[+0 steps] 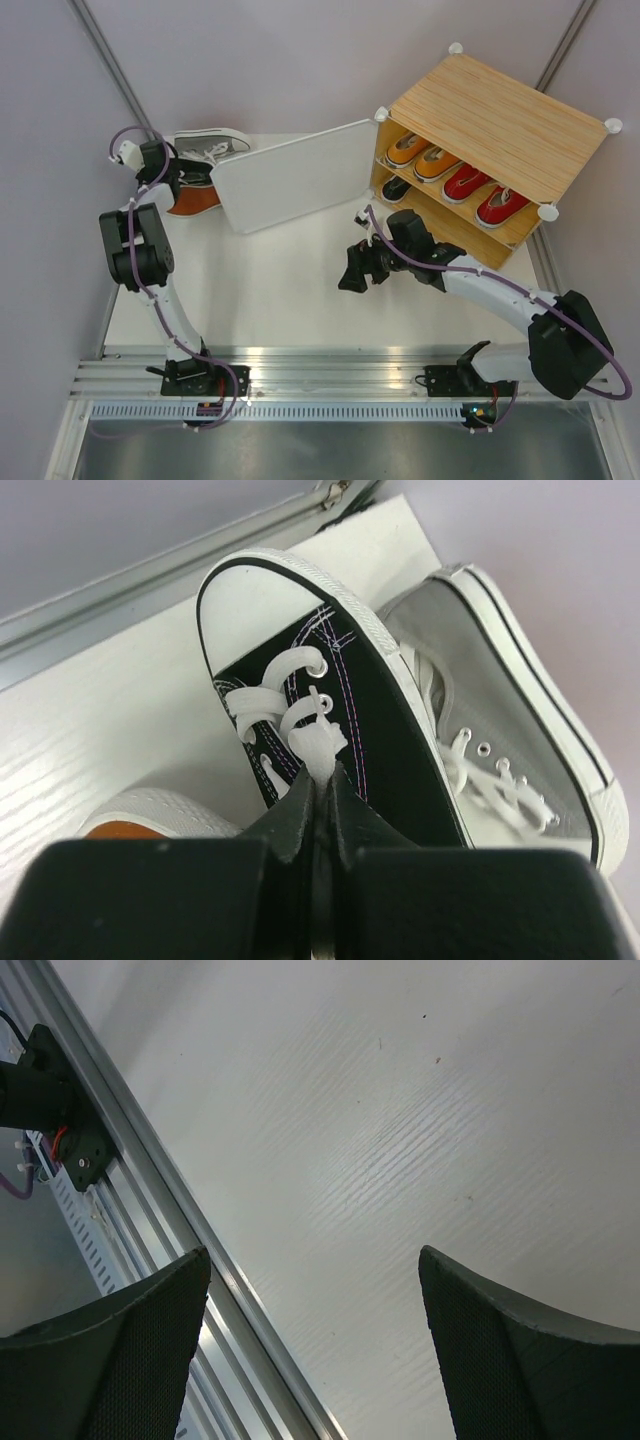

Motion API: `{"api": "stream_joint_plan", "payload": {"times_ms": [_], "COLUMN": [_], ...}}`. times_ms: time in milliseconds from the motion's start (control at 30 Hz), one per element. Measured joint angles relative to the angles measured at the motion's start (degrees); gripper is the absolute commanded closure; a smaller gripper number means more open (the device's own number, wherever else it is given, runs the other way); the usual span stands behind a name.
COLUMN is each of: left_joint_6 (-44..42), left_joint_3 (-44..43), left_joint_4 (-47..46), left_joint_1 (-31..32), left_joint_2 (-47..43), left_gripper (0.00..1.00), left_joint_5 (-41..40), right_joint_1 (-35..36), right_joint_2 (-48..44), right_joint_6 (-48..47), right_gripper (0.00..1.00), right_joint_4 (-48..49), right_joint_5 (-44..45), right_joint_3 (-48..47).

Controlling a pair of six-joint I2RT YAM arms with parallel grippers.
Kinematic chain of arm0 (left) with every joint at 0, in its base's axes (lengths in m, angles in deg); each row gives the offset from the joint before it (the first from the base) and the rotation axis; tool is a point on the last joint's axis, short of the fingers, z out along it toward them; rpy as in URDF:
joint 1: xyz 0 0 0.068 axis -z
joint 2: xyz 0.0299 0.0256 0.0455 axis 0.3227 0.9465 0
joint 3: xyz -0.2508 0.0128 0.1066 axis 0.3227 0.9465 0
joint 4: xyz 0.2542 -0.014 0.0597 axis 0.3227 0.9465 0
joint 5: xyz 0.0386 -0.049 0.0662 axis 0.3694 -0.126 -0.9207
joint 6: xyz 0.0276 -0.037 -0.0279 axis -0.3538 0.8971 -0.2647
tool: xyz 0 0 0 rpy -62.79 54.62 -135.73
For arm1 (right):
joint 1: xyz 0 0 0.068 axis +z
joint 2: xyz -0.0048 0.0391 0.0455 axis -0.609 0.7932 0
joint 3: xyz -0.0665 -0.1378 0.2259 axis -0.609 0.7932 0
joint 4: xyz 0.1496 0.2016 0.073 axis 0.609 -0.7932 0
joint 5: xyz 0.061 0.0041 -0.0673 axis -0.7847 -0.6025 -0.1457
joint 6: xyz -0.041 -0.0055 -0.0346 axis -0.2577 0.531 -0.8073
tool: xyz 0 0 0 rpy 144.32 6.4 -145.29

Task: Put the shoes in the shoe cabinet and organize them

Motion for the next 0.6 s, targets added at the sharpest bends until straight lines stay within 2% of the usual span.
{"api": "stream_joint_plan", "payload": {"times_ms": [267, 600], "left_joint_6": [0.22, -1.31], "left_joint_3": [14.34, 18.8], "left_joint_4": [3.72, 16.79], "left_joint_1": [0.24, 0.48], "left_joint_2": [-13.38, -29.18], "left_gripper": [0.98, 0.98], "left_joint_5": [0.92, 0.5], "right_joint_1": [0.0, 0.02], "right_joint_2": [-0.74, -1.49], "right_joint_6": [-0.9, -3.74], "right_gripper": [0.12, 0.12], "right_joint_4": [-2.73, -5.68], "right_joint_5": [-0.17, -0.39], "right_joint_3": [-1.99, -4.04]}}
